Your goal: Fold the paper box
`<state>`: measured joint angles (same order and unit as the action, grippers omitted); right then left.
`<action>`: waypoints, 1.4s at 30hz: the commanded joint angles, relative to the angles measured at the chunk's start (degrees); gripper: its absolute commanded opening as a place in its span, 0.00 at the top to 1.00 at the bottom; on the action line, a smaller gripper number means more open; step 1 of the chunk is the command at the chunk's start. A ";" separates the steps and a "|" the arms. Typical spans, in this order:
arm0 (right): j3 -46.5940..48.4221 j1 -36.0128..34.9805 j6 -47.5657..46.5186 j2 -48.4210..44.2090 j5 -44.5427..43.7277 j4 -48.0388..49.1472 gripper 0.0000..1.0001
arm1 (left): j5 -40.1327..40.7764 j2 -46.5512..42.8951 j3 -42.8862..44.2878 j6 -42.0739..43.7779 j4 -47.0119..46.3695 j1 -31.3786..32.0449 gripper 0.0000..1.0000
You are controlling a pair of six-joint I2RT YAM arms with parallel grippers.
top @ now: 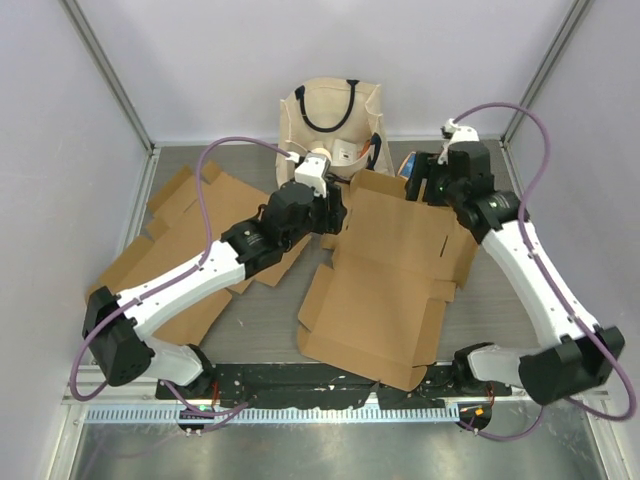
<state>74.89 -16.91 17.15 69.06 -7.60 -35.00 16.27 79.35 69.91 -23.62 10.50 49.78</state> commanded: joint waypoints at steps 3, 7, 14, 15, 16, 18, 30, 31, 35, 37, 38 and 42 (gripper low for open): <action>0.33 5.12 -25.46 11.42 12.54 14.61 0.25 | 0.25 2.12 3.04 0.24 -1.90 0.05 0.44; 0.35 5.74 -39.28 15.05 16.45 16.97 0.24 | -1.42 1.34 1.47 -0.55 -2.50 0.05 0.44; 4.81 7.77 -47.99 21.90 32.45 10.93 0.30 | -3.88 -0.34 -0.48 1.46 -3.03 -0.03 0.37; 5.00 7.77 -48.61 22.34 32.82 10.49 0.32 | -3.88 -0.16 -0.30 1.64 -3.03 -0.12 0.36; 4.91 7.85 -48.79 23.05 32.82 10.83 0.33 | -3.97 0.45 0.13 1.64 -3.03 -0.29 0.35; 5.00 7.77 -49.92 23.84 32.91 10.22 0.42 | -5.46 1.24 0.75 0.77 -2.86 -1.17 0.34; 0.44 4.61 -52.04 17.62 30.21 10.49 0.99 | -8.10 9.67 9.88 2.24 0.83 -6.19 0.34; -0.79 3.82 -52.30 16.65 29.14 10.13 0.99 | -7.58 10.55 10.77 3.39 1.79 -6.19 0.33; -4.05 0.74 -53.27 11.64 25.97 10.30 0.99 | -7.13 15.30 14.81 7.26 4.34 -6.19 0.35; -5.54 -0.05 -53.36 8.91 25.35 10.92 0.99 | -5.48 16.80 16.83 9.19 5.14 -6.27 0.36; -5.90 -0.06 -53.44 8.21 25.44 10.92 0.99 | -4.94 17.06 17.10 9.99 5.14 -6.27 0.36; -6.69 -1.37 -54.15 5.13 25.70 10.04 0.99 | -3.70 17.50 18.24 12.36 5.06 -6.19 0.36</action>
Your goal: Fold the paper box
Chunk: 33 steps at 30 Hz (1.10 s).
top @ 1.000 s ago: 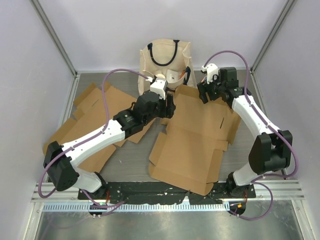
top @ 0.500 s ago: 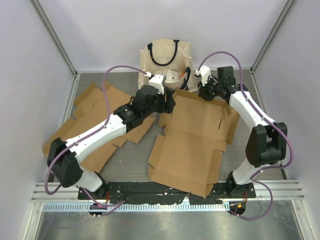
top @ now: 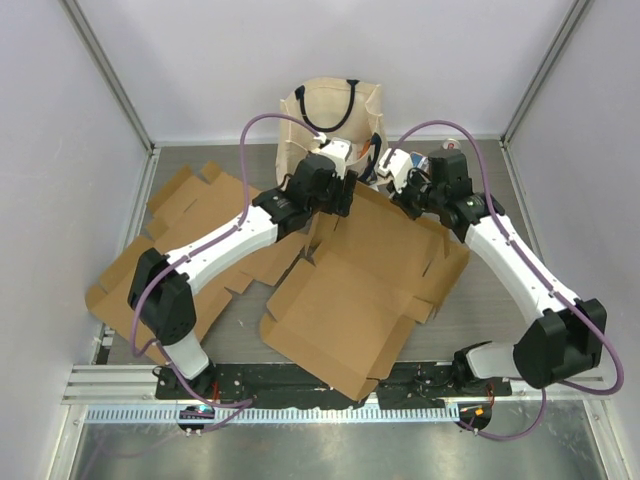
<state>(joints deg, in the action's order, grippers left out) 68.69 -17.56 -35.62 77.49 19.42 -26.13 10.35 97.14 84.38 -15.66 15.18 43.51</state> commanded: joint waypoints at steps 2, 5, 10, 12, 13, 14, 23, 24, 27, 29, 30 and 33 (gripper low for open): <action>-0.92 -1.07 -1.74 -3.84 -1.05 1.17 0.99 | 3.09 -0.11 4.04 4.94 0.38 0.09 0.37; -0.83 -1.42 -2.53 -4.54 -0.88 0.38 0.99 | 3.19 -0.11 3.69 5.46 -0.24 0.00 0.38; -0.57 -2.04 -2.88 -4.90 -0.43 -0.24 0.99 | 0.64 -0.29 4.04 7.04 -0.68 0.00 0.40; -0.40 -2.39 -3.06 -5.33 -0.44 -0.24 0.99 | 0.64 1.29 6.75 7.66 1.33 0.09 0.42; -0.31 -2.56 -3.14 -5.51 -0.35 -0.24 0.99 | 0.72 1.90 7.46 7.84 3.00 0.00 0.44; -0.22 -2.65 -3.14 -5.69 -0.26 -0.15 0.99 | 0.64 2.52 7.90 7.84 3.27 0.00 0.45; -0.66 -3.88 -3.76 -6.74 -1.67 -0.94 0.99 | 1.51 4.63 8.26 7.75 3.01 0.00 0.62; -0.83 -3.97 -3.76 -6.83 -1.67 -0.77 0.99 | 1.69 5.07 8.43 7.58 3.10 0.09 0.65; -1.27 -4.41 0.60 -7.00 -3.15 0.98 0.99 | 2.04 5.07 7.73 6.70 0.83 0.09 0.88; -2.06 -6.25 8.50 -8.40 -12.58 6.32 0.92 | 6.75 4.29 6.25 6.17 -0.76 0.79 0.99; -1.72 -6.17 14.03 -9.28 -15.61 6.96 0.65 | 8.70 3.93 5.54 5.73 -2.16 1.14 1.00; 5.36 -6.26 38.19 -11.49 -33.01 -0.64 0.44 | 11.43 2.09 2.99 1.52 -4.79 1.58 1.00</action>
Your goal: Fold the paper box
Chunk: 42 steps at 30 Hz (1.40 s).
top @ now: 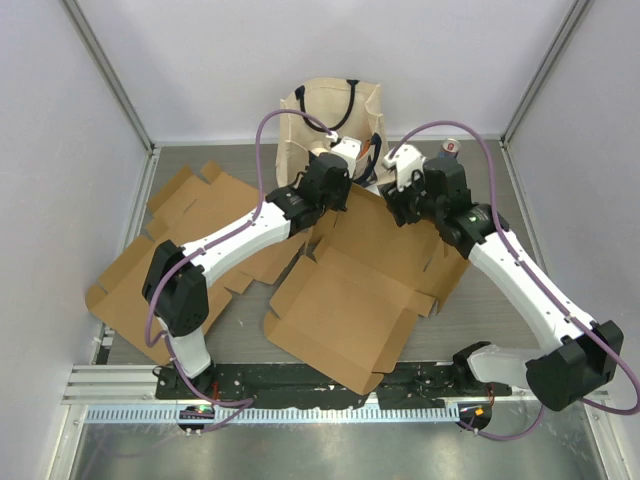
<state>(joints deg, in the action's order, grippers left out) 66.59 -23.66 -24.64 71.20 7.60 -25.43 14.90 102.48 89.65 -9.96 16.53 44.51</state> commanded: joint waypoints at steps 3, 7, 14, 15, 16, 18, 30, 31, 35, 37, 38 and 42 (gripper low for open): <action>16.08 -0.16 49.21 -5.72 -24.12 -14.54 0.36 | 7.86 -4.83 -5.00 -7.69 -8.79 1.19 1.00; 12.19 -0.24 77.75 -10.70 -17.55 -15.28 0.31 | 8.48 -6.06 -6.50 -9.64 -9.68 1.89 1.00; -7.71 -14.54 124.04 -17.77 -32.59 -3.72 0.25 | 9.54 -8.96 -10.09 -11.22 -10.73 2.07 1.00; -5.09 -17.62 125.70 -16.63 -35.86 -6.01 0.20 | 9.63 -9.83 -10.71 -11.49 -11.52 2.07 1.00; -4.02 -18.52 126.24 -14.18 -39.29 -7.43 0.18 | 9.54 -10.10 -11.68 -12.01 -11.87 2.07 1.00; -3.74 -18.88 130.34 -12.15 -39.68 -8.41 0.15 | 9.54 -10.72 -12.39 -12.72 -12.31 2.07 1.00; -2.87 -18.44 138.81 -4.76 -48.29 -7.88 0.25 | 10.41 -15.37 -18.89 -13.51 -17.84 2.69 1.00; -2.87 -18.35 139.77 -4.06 -48.11 -8.32 0.28 | 10.68 -15.55 -19.16 -13.60 -18.03 2.86 1.00; -2.69 -18.00 141.27 -3.61 -49.69 -8.49 0.50 | 10.86 -16.69 -20.47 -13.42 -19.34 2.95 1.00; -2.51 -17.65 141.36 -3.09 -49.70 -8.84 0.52 | 10.77 -17.57 -21.70 -13.34 -20.22 2.95 1.00; -2.34 -17.65 141.54 -2.74 -49.35 -9.37 0.52 | 10.94 -17.83 -21.97 -13.34 -20.84 2.95 1.00; -2.60 -17.30 142.42 -1.42 -48.46 -9.46 0.51 | 10.94 -18.19 -22.41 -13.42 -21.28 3.04 1.00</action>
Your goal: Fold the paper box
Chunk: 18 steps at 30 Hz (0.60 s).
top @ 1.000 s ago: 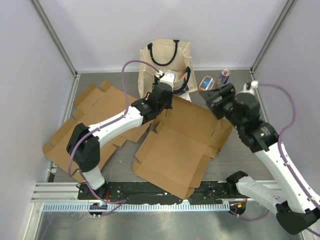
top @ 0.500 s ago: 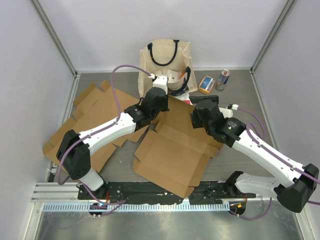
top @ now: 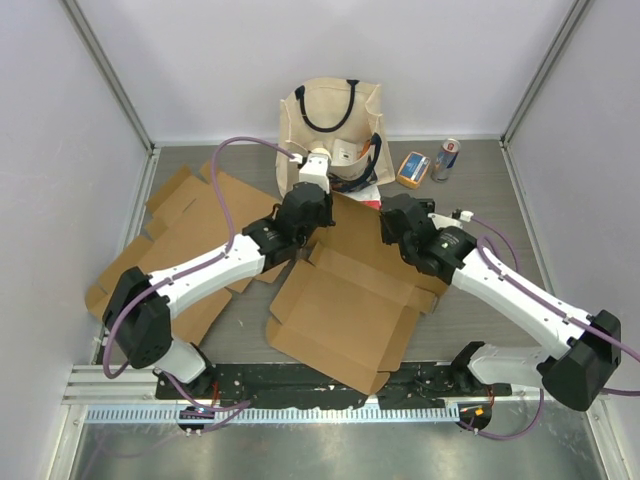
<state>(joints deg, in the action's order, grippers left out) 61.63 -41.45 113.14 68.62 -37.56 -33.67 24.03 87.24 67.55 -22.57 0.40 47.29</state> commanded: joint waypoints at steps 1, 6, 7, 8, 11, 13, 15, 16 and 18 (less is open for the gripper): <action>2.36 0.49 4.63 1.34 -3.13 -1.31 0.52 | 1.98 -3.13 -0.49 -0.81 -5.32 0.26 1.00; 0.78 1.37 4.81 1.52 -2.69 -0.70 0.68 | 1.64 -3.83 -1.89 -1.16 -6.99 0.35 1.00; 0.52 1.81 3.59 1.52 -2.52 0.52 0.77 | 1.55 -4.18 -1.89 -1.34 -7.08 0.35 1.00; 0.34 2.42 2.27 1.34 -2.95 1.14 0.82 | 1.37 -4.36 -1.98 -1.60 -7.08 0.35 1.00; 1.04 3.39 -2.56 1.52 -3.92 2.03 0.92 | 0.14 -5.06 -2.51 -2.13 -6.47 0.35 1.00; 0.87 4.01 -5.28 0.64 -5.24 2.73 0.96 | -1.70 -6.03 -2.86 -3.18 -3.94 0.35 0.91; -1.23 5.15 -9.24 -1.46 -5.59 4.13 0.96 | -3.72 -8.74 -4.95 -4.06 -3.31 0.35 0.65; -2.29 5.24 -10.56 -2.25 -5.68 6.66 0.97 | -6.51 -9.89 -5.84 -4.50 -3.13 0.35 0.58; -5.37 6.29 -13.29 -4.36 -4.98 8.61 0.97 | -8.38 -13.67 -8.12 -5.64 -2.43 0.35 0.46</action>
<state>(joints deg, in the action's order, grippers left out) 59.72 -36.91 107.63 68.88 -38.26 -29.23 20.47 81.28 62.19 -25.32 -1.67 47.40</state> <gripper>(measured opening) 0.085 0.477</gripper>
